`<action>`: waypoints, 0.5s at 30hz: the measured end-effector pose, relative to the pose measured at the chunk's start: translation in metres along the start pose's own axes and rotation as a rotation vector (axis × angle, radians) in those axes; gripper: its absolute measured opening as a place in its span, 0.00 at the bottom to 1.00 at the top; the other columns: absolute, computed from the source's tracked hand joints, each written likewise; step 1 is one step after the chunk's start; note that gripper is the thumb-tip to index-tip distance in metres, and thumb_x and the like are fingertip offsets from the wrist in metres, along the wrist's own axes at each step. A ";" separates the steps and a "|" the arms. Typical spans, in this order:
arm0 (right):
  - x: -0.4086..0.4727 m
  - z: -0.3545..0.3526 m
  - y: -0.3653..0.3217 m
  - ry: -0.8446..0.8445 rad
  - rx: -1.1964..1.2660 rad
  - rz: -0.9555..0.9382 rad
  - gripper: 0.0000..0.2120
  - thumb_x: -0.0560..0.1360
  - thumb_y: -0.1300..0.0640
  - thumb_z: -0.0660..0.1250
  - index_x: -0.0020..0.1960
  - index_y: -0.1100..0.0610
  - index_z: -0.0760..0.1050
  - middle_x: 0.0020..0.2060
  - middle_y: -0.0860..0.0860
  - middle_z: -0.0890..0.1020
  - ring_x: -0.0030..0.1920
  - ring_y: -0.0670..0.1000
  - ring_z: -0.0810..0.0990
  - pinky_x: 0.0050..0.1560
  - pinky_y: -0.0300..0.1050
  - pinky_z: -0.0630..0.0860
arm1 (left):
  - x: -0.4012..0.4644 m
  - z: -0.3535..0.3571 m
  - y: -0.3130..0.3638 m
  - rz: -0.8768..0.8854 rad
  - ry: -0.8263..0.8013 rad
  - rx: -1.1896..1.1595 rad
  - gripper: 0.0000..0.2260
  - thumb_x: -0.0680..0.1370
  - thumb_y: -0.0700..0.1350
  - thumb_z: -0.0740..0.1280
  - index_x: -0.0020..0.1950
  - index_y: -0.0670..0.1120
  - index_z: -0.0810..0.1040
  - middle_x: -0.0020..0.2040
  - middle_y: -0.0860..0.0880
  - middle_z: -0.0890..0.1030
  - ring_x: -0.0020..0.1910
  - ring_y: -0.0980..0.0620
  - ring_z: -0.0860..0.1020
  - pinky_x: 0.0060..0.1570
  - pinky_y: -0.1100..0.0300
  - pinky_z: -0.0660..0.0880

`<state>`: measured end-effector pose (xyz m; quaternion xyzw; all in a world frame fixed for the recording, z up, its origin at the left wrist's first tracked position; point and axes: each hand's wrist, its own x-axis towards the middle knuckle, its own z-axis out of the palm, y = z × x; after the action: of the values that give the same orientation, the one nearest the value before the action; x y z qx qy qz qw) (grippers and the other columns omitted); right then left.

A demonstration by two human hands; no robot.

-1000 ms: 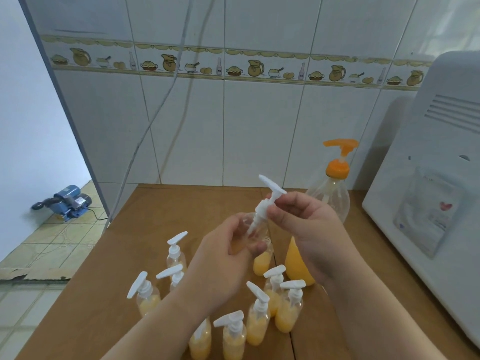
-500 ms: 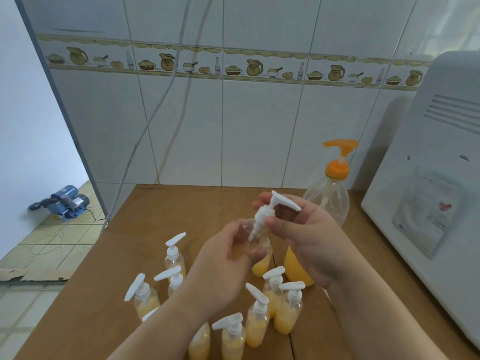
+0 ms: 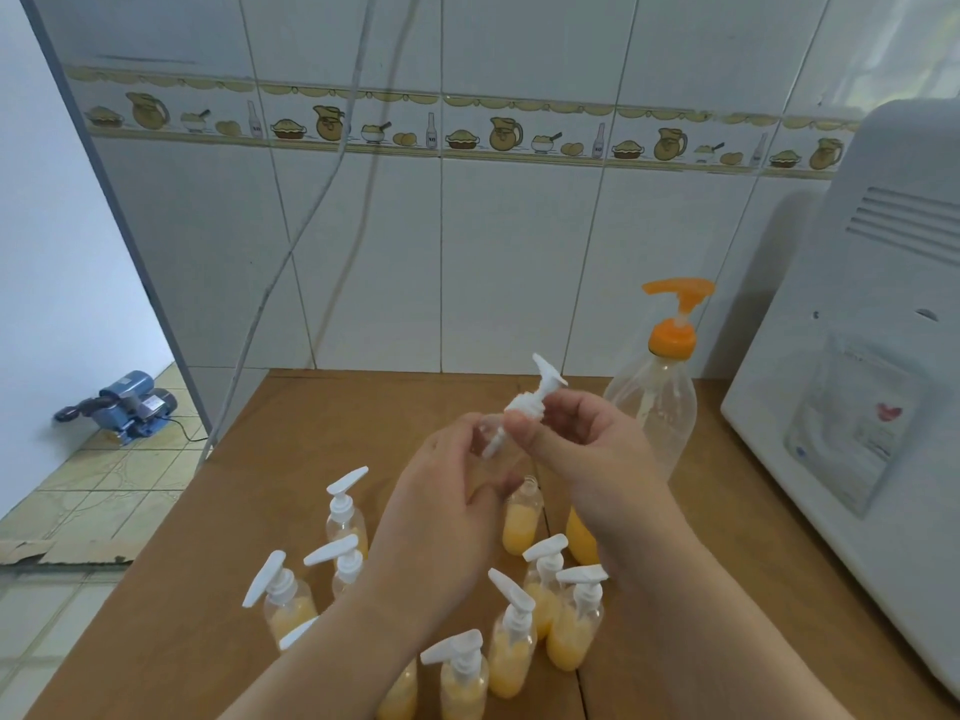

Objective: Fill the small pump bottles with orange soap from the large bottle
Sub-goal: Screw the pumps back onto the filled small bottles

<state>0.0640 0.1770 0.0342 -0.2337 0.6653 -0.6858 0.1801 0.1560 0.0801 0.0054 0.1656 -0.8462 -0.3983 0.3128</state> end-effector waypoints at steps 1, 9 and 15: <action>0.001 -0.003 -0.003 -0.022 0.048 0.002 0.15 0.66 0.52 0.73 0.53 0.52 0.80 0.46 0.49 0.85 0.49 0.48 0.83 0.48 0.41 0.79 | 0.002 -0.001 -0.001 -0.020 -0.002 -0.029 0.13 0.76 0.46 0.68 0.57 0.60 0.72 0.50 0.62 0.77 0.51 0.69 0.73 0.44 0.78 0.69; 0.003 0.004 0.000 0.088 -0.003 0.022 0.05 0.76 0.56 0.67 0.43 0.47 0.80 0.37 0.45 0.84 0.43 0.43 0.82 0.43 0.36 0.79 | 0.005 0.011 0.000 0.112 0.034 0.193 0.14 0.78 0.48 0.65 0.63 0.53 0.71 0.53 0.61 0.74 0.49 0.65 0.72 0.47 0.75 0.68; -0.001 -0.011 -0.019 0.228 -0.059 -0.191 0.05 0.77 0.57 0.66 0.48 0.48 0.78 0.37 0.44 0.83 0.39 0.38 0.81 0.35 0.28 0.74 | 0.027 0.004 0.005 0.081 -0.163 0.157 0.39 0.70 0.60 0.70 0.76 0.55 0.54 0.67 0.60 0.69 0.68 0.61 0.64 0.67 0.64 0.61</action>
<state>0.0598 0.1879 0.0527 -0.2219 0.6760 -0.7020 0.0304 0.1327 0.0711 0.0188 0.1223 -0.9035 -0.3299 0.2447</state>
